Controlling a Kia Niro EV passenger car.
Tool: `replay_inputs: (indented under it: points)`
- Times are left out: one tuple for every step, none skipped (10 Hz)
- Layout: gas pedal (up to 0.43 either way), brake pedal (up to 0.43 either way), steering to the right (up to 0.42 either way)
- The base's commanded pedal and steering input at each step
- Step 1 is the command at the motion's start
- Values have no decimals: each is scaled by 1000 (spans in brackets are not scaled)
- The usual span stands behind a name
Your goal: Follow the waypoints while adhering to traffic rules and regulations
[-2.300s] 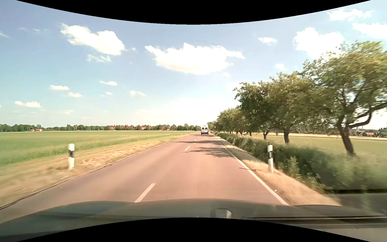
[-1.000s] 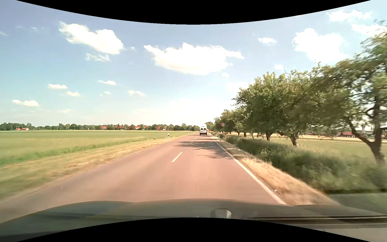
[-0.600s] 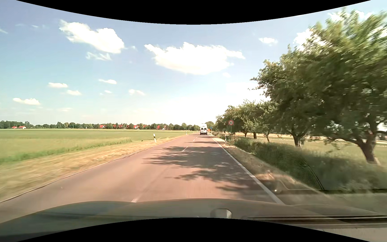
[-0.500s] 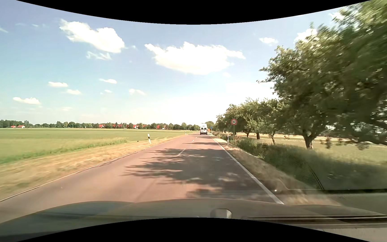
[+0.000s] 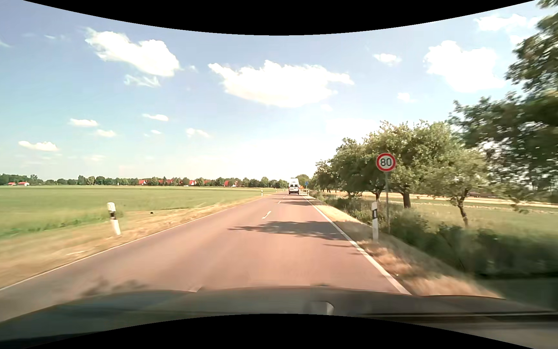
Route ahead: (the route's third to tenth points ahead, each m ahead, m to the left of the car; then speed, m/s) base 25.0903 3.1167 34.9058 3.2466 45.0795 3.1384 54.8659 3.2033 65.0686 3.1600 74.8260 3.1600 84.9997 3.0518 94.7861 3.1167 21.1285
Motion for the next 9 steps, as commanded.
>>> replay_inputs:
  points:
    - [0,6,1]
    - [0,6,2]
    - [0,6,2]
    - [0,6,2]
    - [0,6,1]
    - [0,6,0]
    - [0,6,0]
    - [8,6,0]
    - [8,6,0]
